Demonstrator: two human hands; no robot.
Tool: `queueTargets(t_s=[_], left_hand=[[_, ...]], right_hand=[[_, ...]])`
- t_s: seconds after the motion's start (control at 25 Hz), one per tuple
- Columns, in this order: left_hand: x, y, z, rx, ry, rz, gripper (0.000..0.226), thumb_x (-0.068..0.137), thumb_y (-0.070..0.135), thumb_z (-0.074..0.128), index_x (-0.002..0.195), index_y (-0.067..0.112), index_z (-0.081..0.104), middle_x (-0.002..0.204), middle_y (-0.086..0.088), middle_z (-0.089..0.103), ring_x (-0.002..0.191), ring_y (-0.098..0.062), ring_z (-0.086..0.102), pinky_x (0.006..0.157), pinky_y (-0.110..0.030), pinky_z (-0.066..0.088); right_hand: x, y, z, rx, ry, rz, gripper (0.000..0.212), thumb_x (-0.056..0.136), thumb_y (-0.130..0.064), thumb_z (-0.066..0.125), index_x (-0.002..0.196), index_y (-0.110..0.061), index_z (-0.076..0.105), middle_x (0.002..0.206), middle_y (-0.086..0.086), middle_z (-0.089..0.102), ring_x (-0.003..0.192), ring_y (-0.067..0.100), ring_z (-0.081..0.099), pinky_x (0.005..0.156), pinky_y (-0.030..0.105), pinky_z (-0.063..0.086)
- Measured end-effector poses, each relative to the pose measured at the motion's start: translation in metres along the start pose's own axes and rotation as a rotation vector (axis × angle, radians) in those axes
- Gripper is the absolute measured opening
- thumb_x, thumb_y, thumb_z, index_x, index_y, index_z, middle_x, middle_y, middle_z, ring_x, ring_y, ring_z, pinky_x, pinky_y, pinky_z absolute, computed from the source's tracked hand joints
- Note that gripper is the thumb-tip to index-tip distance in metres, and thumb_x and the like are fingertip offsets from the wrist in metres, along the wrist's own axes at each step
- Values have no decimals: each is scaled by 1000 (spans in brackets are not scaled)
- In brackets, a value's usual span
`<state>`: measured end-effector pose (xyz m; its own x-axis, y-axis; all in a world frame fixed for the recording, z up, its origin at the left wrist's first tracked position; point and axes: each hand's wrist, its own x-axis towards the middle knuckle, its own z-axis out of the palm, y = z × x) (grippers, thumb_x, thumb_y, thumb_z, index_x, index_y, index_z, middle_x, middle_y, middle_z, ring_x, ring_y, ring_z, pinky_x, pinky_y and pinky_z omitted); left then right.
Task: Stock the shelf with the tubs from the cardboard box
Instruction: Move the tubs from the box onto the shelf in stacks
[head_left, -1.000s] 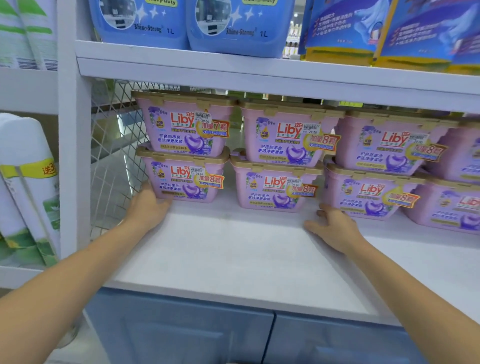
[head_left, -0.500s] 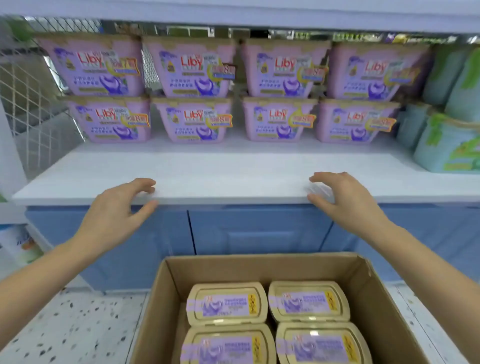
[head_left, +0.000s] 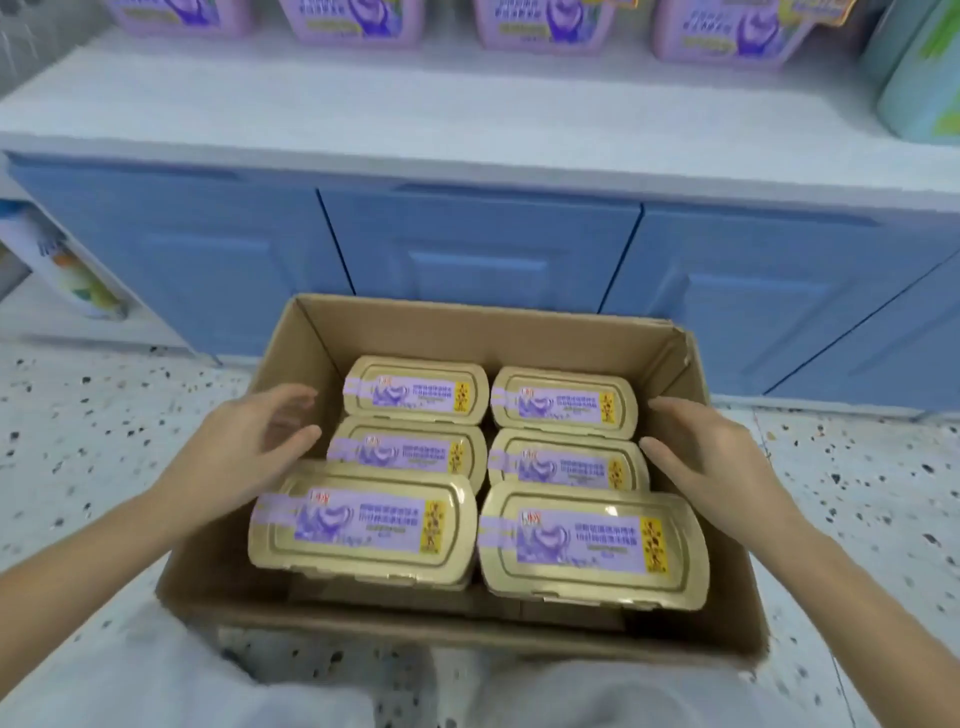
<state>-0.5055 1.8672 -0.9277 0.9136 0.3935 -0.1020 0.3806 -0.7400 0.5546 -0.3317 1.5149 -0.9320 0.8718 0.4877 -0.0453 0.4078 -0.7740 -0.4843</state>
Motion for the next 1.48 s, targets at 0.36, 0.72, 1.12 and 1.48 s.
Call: queueTargets(t_s=[0.36,0.72,1.12,1.48], left_hand=[[-51,-28,37,-275,-138,-574,47,81,46,58,119,19,52,116,-8,63,106,-29,60,85,-39,49],[-48,-51,52,-622,-157,-707,38,88,40,54,96,6,70,96,-10,75,96,-26,67,85,-39,55],[-44,-42,46,-691,-103,-681,33,90,32,53,74,7,68,59,2,73,78,-27,66,54,-27,59],[-35,-11,7,-670,50,-529,34,92,30,51,80,2,65,74,-8,70,65,-23,68,47,-21,56]], right_hand=[[-54,11,35,198,-106,255,53,88,-24,58,136,-13,40,122,6,60,109,23,55,86,31,42],[-78,15,52,388,-71,638,27,88,-36,54,91,-10,51,79,0,55,83,25,52,60,30,36],[-79,4,41,408,-62,626,33,92,-32,50,70,-8,59,64,7,58,62,20,52,56,30,37],[-64,-6,19,276,174,523,45,93,-28,47,68,7,58,69,30,60,63,34,48,55,35,33]])
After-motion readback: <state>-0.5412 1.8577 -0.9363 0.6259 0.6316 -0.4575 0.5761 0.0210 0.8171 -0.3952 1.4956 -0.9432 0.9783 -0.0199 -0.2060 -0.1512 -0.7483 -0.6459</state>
